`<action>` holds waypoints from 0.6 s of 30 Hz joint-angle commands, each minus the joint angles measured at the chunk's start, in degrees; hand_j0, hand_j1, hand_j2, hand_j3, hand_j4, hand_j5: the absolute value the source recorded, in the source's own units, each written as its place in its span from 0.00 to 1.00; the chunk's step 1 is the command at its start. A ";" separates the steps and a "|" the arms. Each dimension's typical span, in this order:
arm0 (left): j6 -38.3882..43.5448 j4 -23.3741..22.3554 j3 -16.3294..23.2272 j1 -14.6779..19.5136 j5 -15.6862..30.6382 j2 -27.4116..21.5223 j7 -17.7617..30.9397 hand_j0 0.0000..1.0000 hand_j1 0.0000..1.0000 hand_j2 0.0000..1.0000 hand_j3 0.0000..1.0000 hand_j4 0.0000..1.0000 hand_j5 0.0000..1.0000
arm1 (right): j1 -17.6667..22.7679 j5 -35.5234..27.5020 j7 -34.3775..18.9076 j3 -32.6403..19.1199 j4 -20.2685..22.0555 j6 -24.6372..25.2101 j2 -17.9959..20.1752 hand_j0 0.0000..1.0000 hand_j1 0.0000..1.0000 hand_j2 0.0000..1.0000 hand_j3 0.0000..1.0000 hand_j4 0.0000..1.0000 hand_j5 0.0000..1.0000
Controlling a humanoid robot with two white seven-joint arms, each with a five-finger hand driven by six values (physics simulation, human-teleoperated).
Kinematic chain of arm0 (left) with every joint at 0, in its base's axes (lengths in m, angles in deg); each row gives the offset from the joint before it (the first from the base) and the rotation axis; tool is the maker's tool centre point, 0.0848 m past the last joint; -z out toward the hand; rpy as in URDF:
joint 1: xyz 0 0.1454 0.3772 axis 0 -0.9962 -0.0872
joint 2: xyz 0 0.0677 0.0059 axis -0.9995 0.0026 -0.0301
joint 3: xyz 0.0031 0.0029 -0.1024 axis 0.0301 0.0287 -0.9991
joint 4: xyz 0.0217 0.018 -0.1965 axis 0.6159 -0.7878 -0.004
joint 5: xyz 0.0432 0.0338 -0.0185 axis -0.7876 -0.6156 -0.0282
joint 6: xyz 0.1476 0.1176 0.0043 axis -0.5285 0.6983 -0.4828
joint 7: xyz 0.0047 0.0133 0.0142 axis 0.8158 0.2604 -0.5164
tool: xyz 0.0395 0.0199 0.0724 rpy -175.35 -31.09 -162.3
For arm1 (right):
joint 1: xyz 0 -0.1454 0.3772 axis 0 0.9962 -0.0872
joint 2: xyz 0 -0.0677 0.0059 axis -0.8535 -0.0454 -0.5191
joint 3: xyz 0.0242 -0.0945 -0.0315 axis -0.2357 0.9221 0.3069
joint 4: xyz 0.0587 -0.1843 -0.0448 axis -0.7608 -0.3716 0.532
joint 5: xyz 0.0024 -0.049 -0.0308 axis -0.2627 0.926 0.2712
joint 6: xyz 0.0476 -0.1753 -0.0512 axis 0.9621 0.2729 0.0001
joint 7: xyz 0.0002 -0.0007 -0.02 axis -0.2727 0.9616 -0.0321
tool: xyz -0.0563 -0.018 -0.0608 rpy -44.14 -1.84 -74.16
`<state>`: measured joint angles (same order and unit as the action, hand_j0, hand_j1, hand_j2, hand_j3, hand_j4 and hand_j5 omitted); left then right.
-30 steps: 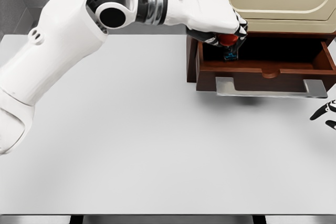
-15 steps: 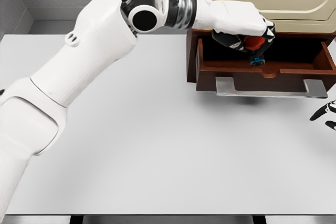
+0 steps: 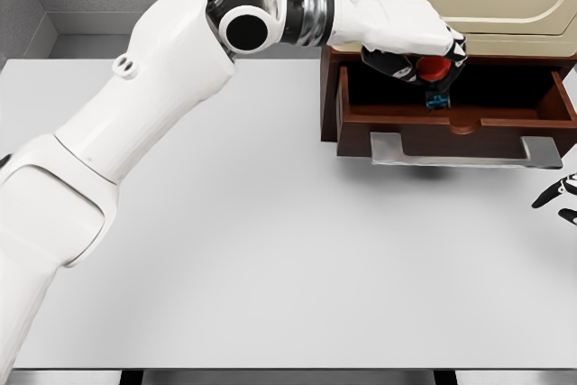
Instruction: Put the switch into the drawer with left arm, and close the drawer with right arm
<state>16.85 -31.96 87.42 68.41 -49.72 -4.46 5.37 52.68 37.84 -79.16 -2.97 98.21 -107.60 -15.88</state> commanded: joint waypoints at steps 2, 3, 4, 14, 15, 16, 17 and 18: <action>0.17 0.02 0.02 0.00 0.39 0.05 -0.04 0.55 0.55 0.55 0.55 0.55 0.55 | 0.00 -0.42 0.02 0.00 0.02 0.17 0.06 0.54 0.54 0.54 0.54 0.54 0.54; 0.17 -0.06 0.02 0.00 0.39 -0.03 -0.04 0.57 0.57 0.57 0.57 0.57 0.57 | 0.00 -0.42 0.02 0.00 0.02 0.17 0.06 0.54 0.54 0.54 0.54 0.54 0.54; 0.17 -0.06 0.02 0.00 0.39 -0.03 -0.04 0.61 0.61 0.61 0.61 0.61 0.61 | 0.00 -0.42 0.02 0.00 0.02 0.17 0.06 0.54 0.54 0.54 0.54 0.54 0.54; 0.17 -0.85 0.20 0.00 0.39 0.23 -0.04 0.89 0.89 0.89 0.89 0.89 0.89 | 0.09 -0.42 0.02 0.09 0.02 0.17 0.06 0.54 0.54 0.54 0.54 0.54 0.54; 0.17 -0.85 0.29 0.00 0.21 0.58 -0.04 0.90 0.90 0.90 0.90 0.90 0.90 | 0.09 -0.42 0.02 0.09 0.02 0.17 0.06 0.54 0.54 0.54 0.54 0.54 0.54; 0.17 -0.94 0.46 0.00 0.13 1.11 -0.04 0.90 0.90 0.90 0.90 0.90 0.90 | 0.09 -0.42 0.02 0.09 0.02 0.17 0.06 0.54 0.54 0.54 0.54 0.54 0.54; 0.17 -0.85 0.46 -0.09 0.12 1.11 -0.04 0.90 0.90 0.90 0.90 0.90 0.90 | 0.09 -0.42 0.02 0.17 0.02 0.17 0.06 0.54 0.54 0.54 0.54 0.54 0.54; 0.17 -0.94 0.55 -0.18 0.12 1.11 -0.04 0.90 0.90 0.90 0.90 0.90 0.90 | 0.09 -0.42 0.02 0.44 0.02 0.17 0.06 0.54 0.54 0.54 0.54 0.54 0.54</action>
<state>16.82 -32.93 88.01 68.06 -49.90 -3.62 5.37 52.76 37.84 -79.16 -2.75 98.21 -107.60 -15.88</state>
